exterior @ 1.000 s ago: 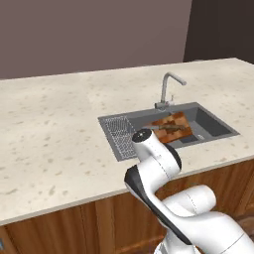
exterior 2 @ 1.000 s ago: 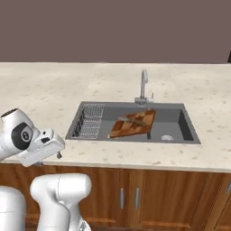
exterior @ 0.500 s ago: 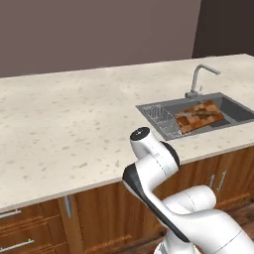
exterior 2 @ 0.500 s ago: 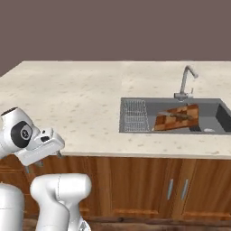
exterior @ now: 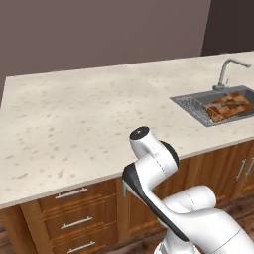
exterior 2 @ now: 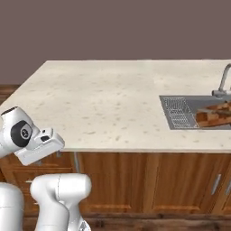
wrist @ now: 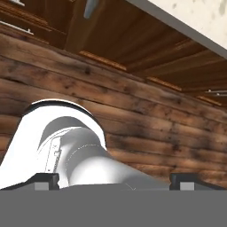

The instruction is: Move the cutting board and knife to the sink. Then move spray from the cabinet to the counter.

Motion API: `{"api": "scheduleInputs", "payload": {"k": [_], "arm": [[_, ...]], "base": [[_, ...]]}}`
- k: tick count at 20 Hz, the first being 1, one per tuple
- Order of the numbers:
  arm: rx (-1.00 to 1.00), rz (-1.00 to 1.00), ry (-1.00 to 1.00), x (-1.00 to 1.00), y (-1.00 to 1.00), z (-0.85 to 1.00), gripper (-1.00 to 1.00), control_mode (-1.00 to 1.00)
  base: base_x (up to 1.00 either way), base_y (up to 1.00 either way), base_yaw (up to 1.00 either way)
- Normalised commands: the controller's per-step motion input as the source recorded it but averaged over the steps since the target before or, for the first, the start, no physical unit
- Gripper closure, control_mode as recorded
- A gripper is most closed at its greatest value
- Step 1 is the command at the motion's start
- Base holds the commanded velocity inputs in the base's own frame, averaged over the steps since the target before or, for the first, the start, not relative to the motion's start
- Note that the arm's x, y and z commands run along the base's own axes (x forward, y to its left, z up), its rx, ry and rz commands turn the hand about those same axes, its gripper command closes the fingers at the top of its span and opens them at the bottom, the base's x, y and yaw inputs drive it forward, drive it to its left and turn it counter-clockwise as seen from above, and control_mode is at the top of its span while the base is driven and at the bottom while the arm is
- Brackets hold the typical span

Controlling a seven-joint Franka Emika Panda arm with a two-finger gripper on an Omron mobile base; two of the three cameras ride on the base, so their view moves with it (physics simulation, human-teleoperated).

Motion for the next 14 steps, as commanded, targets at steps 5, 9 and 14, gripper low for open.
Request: {"api": "scheduleInputs", "payload": {"k": [5,9,14], "arm": [[0.00,0.00,0.00,0.00,0.00,0.00,-1.00,1.00],[0.00,0.00,0.00,0.00,0.00,0.00,-1.00,1.00],[0.00,0.00,0.00,0.00,0.00,0.00,-1.00,1.00]], "base": [[-0.46,1.00,-0.06],[-0.47,1.00,-0.04],[-0.47,1.00,-0.05]]}}
